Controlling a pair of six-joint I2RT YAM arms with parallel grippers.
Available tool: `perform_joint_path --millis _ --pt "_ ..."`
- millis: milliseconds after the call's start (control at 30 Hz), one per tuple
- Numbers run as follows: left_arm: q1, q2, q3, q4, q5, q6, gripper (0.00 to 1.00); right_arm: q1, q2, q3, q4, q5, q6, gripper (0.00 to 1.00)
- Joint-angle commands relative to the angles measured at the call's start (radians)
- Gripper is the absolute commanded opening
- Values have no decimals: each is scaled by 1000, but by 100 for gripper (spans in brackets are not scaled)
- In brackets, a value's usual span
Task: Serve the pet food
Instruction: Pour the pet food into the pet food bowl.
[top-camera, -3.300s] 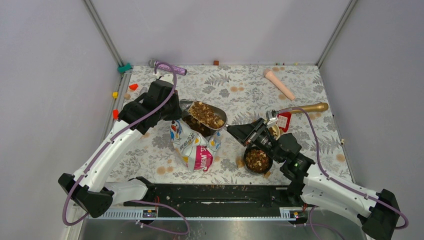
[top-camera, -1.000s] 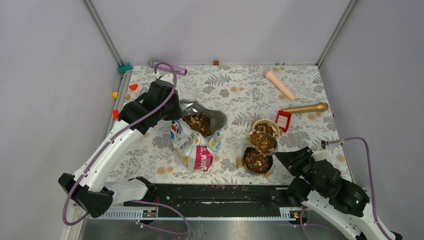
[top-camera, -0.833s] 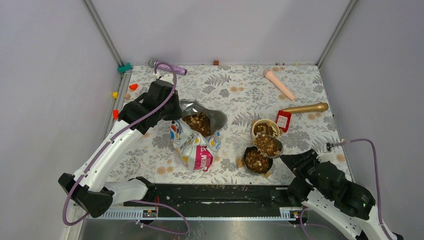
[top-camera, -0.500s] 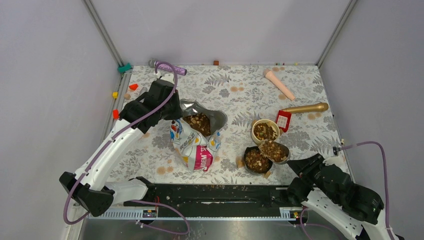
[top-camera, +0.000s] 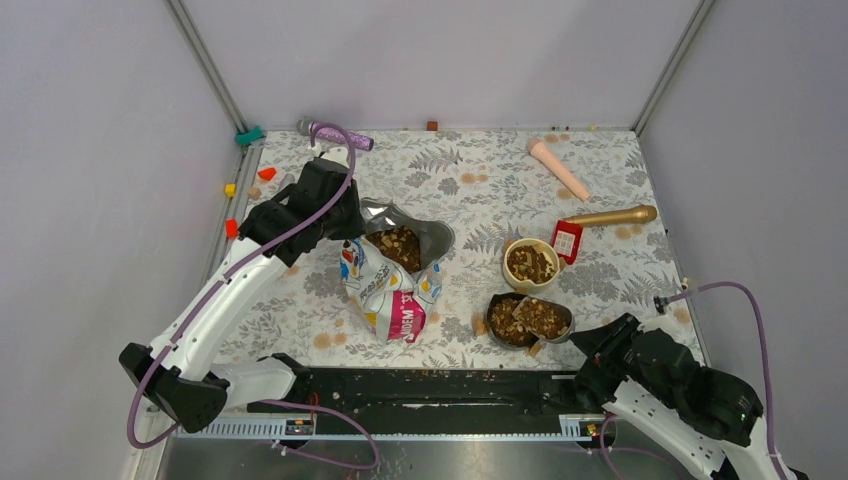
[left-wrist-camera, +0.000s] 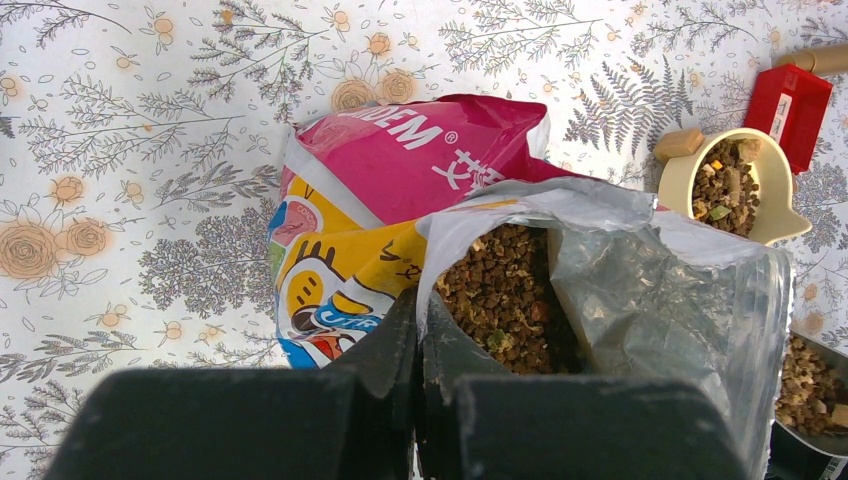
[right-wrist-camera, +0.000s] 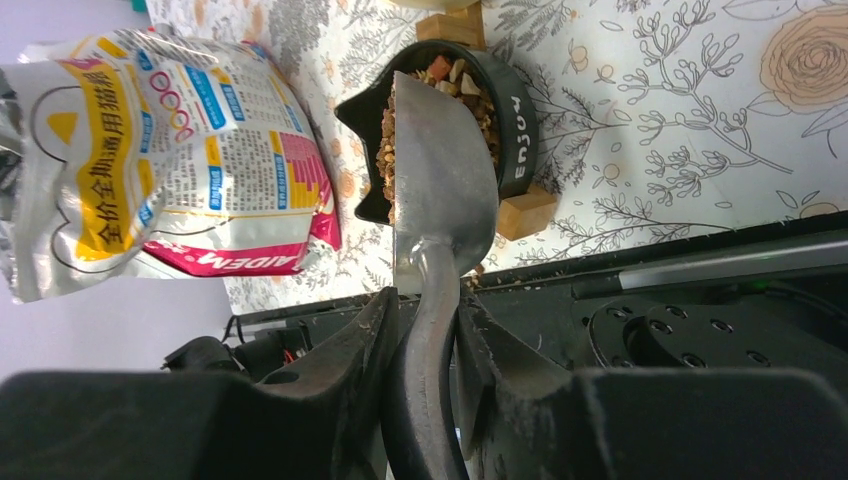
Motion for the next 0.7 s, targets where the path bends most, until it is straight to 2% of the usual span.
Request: perform_joint_path --millis 0,200,667 --pt "4 12 16 3 13 16 0 2 -30 -25 61 -21 21 0" --pt "5 11 17 4 10 16 0 2 -10 -64 102 -25 14 0" --pt "4 8 16 3 8 16 0 2 205 -47 182 -33 -104 0"
